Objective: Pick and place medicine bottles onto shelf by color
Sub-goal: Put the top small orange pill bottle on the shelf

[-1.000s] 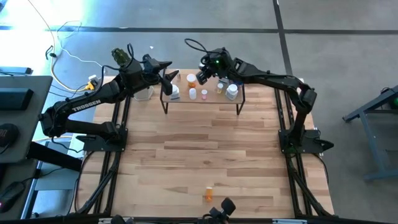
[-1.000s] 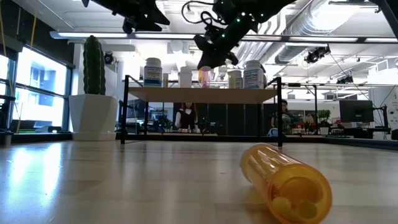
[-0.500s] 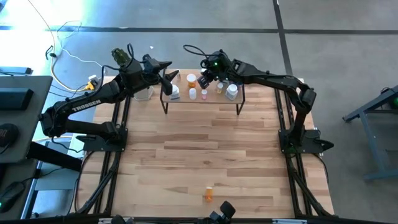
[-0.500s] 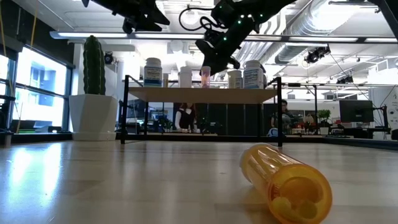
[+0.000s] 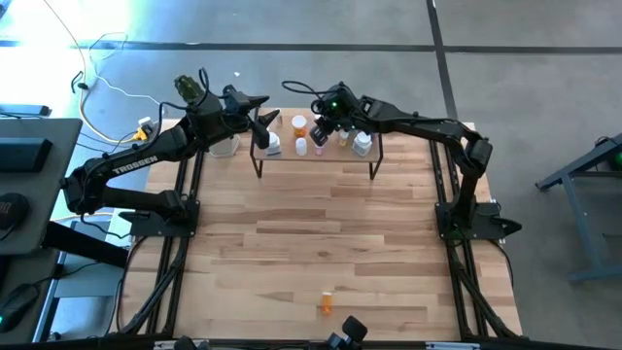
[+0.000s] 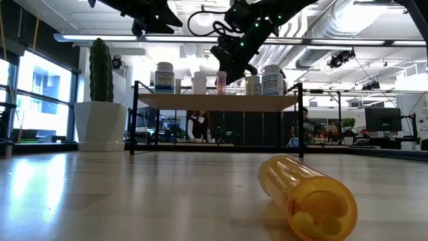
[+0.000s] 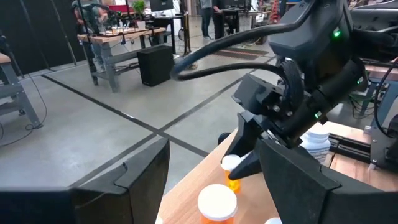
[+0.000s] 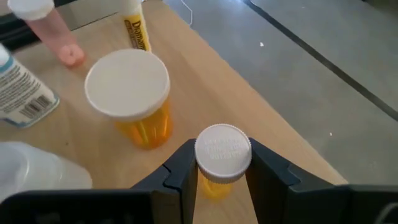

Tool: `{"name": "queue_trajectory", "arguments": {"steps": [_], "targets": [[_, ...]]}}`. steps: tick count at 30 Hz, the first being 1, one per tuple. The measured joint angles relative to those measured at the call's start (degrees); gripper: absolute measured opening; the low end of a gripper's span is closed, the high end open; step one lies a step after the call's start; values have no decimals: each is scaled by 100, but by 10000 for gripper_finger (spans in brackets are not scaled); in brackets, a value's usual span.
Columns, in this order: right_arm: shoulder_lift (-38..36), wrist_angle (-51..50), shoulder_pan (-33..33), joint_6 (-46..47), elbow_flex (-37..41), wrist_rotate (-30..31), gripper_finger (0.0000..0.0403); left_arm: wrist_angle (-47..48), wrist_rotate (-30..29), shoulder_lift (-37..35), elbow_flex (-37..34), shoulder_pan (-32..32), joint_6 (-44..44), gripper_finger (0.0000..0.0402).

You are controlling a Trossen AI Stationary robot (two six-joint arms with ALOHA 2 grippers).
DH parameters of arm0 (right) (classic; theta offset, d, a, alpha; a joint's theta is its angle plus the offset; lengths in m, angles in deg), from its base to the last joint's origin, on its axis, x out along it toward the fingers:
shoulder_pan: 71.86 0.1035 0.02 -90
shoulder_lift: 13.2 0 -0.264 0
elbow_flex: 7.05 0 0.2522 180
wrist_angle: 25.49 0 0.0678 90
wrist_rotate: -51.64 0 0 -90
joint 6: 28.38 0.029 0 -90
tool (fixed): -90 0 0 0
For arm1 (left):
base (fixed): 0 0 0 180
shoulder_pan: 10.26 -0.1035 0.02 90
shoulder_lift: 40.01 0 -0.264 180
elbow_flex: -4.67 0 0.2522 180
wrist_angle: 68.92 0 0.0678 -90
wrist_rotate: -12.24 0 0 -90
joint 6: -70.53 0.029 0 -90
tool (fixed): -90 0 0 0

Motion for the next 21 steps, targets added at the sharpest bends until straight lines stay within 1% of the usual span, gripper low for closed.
{"name": "queue_trajectory", "arguments": {"steps": [21], "targets": [[-7, -328, -2, -33, 0, -7, 101, 37, 0, 0, 0, 0, 19, 239]]}}
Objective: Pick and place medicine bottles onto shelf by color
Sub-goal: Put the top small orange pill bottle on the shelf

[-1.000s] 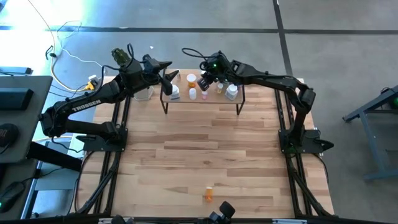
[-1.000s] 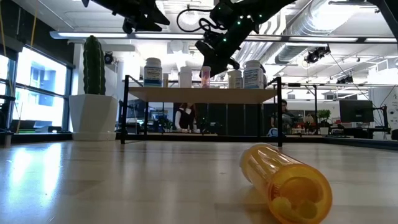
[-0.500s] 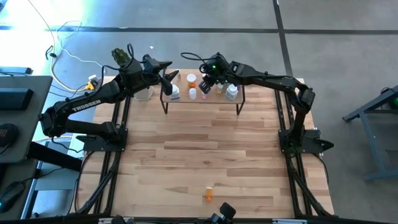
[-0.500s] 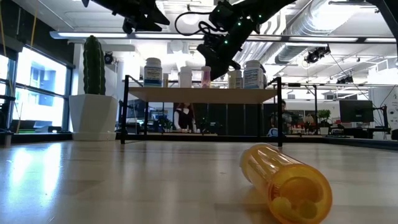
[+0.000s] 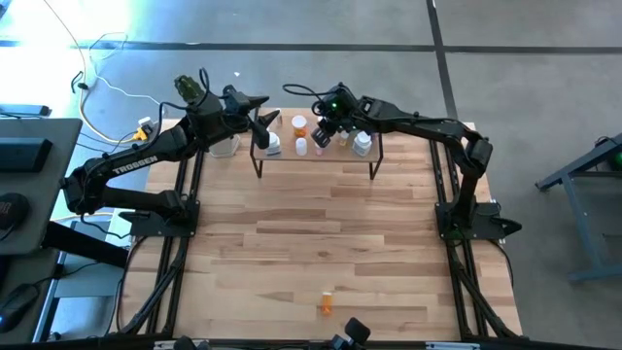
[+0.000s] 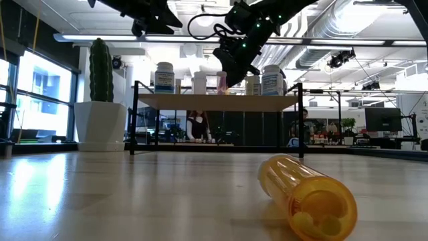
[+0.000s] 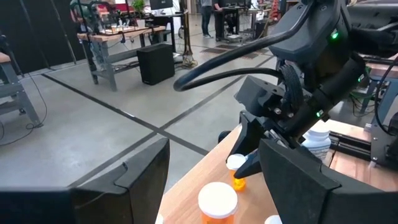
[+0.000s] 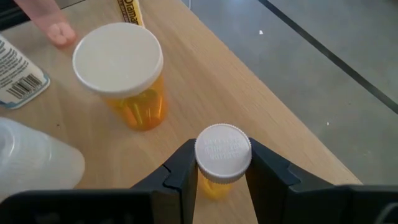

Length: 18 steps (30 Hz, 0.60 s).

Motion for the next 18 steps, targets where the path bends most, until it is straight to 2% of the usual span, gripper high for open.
{"name": "queue_trajectory", "arguments": {"steps": [11, 18], "targets": [[-7, -108, 20, 117, -2, 15, 127, 13, -2, 0, -2, 0, 0, 239], [-6, -135, 60, 134, -2, 63, 129, 13, -2, 0, -2, 0, 0, 239]]}}
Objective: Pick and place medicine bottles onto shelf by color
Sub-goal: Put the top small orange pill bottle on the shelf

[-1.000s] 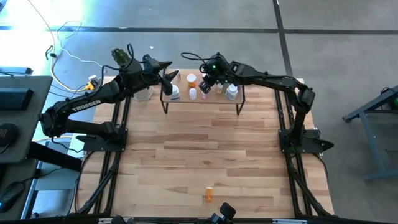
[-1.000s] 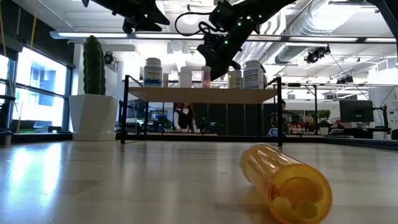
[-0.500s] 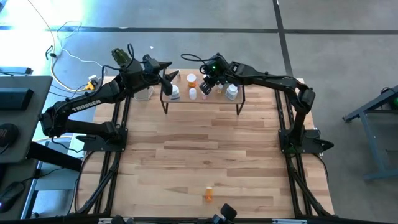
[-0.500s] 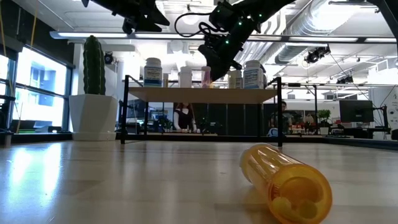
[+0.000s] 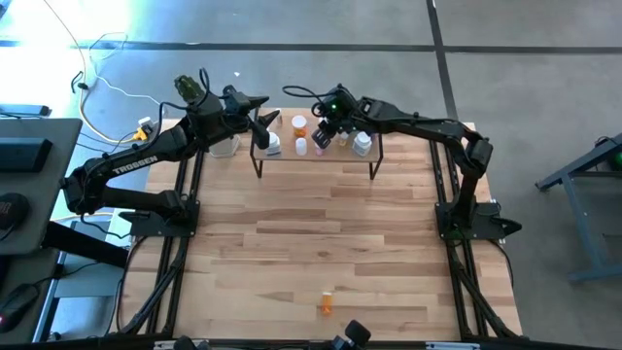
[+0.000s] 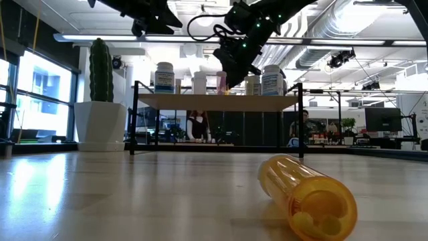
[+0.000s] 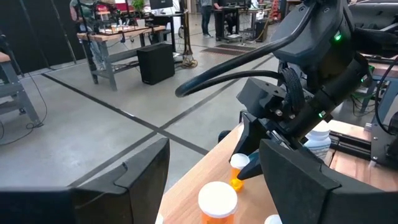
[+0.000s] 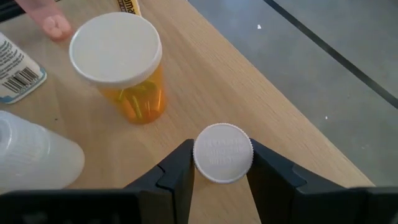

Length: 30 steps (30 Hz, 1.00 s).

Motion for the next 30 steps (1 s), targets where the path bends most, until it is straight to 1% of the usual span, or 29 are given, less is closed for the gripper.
{"name": "queue_trajectory", "arguments": {"steps": [6, 16, 30], "targets": [[0, -7, 26, -4, 0, -1, 132, -1, 0, 0, 0, -1, 0, 239], [2, -4, 26, -7, 0, -8, 157, 1, 0, 0, 0, 0, 0, 239], [-179, 42, 26, 83, 4, -76, 158, 1, -14, 0, 0, -1, 1, 239]]}}
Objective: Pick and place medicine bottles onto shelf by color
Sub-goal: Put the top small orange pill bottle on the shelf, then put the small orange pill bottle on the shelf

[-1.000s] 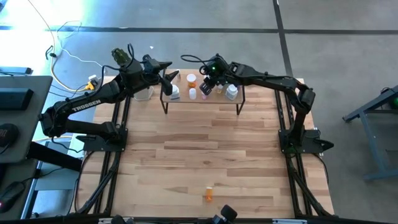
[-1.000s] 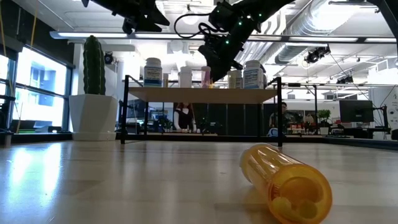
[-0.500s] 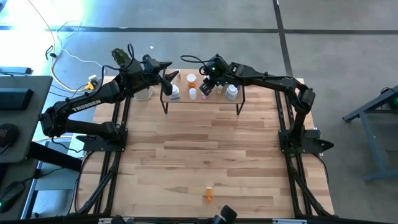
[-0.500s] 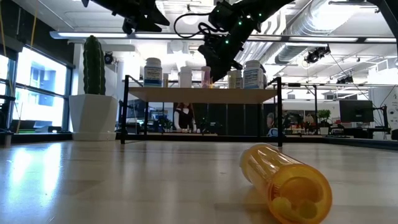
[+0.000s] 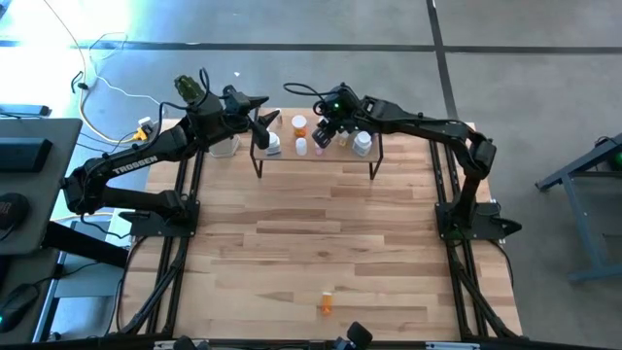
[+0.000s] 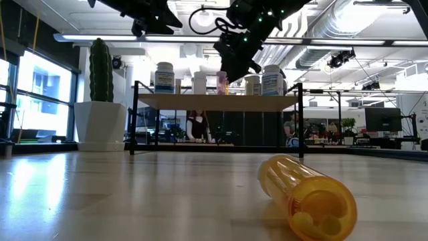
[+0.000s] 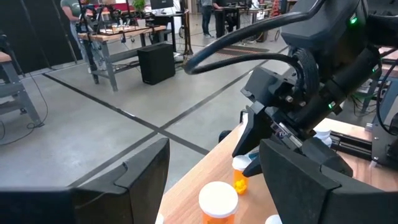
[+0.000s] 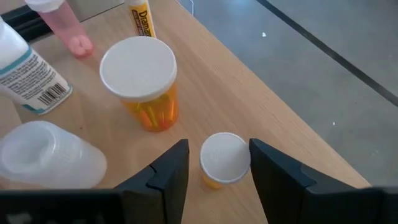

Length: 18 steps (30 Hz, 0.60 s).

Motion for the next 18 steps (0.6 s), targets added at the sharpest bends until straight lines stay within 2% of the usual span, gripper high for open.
{"name": "queue_trajectory", "arguments": {"steps": [9, 18], "targets": [[0, 37, 0, -2, -236, -15, 158, 0, -10, 0, 0, 1, 0, 239], [-7, -627, 94, -2, -870, -11, 158, 4, -11, 0, 0, 1, 4, 239]]}}
